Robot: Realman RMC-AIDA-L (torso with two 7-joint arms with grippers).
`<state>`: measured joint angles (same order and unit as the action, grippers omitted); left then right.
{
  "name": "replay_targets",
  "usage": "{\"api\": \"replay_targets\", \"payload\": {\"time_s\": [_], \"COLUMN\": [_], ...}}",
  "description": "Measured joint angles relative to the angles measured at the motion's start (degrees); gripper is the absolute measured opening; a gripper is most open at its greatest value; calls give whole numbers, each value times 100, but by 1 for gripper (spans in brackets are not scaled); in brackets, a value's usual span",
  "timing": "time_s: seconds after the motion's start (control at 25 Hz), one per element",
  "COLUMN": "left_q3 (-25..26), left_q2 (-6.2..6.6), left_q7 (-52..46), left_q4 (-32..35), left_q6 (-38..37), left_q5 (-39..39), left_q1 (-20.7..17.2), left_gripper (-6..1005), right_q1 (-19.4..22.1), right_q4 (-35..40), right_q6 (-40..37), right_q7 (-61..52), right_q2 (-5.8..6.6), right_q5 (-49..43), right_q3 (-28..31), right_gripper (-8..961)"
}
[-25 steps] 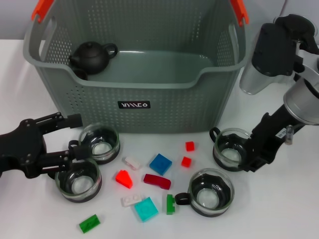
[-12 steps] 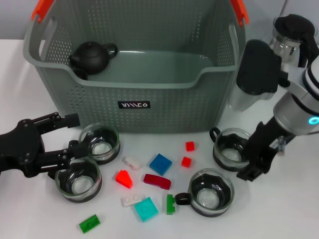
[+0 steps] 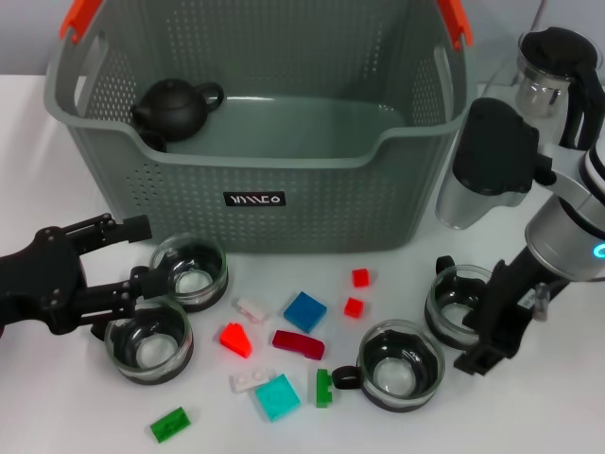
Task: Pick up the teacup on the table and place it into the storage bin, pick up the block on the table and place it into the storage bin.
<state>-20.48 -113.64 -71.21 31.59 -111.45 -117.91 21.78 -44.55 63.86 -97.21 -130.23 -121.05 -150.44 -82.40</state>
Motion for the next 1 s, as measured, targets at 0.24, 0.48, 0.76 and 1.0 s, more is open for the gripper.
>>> {"api": "replay_targets", "payload": {"time_s": [0.24, 0.48, 0.76, 1.0], "left_q3": [0, 0, 0, 0], "left_q2": [0, 0, 0, 0], "left_q7": [1, 2, 2, 2], "left_q4": [-4, -4, -4, -4], "left_q6": [10, 11, 19, 19], "left_q5": [-2, -4, 4, 5], "left_q1": [1, 1, 7, 10], "left_gripper": [843, 843, 842, 842], "right_q1": [15, 48, 111, 115], "right_q4": [-42, -96, -114, -63], "right_q6": [285, 382, 402, 283], "right_q7": [-45, -56, -49, -60], "right_q2": [-8, -13, 0, 4], "right_q5": [-28, -29, 32, 41], "right_q3": [-286, -413, -518, -405], "right_gripper": [553, 499, 391, 149]}}
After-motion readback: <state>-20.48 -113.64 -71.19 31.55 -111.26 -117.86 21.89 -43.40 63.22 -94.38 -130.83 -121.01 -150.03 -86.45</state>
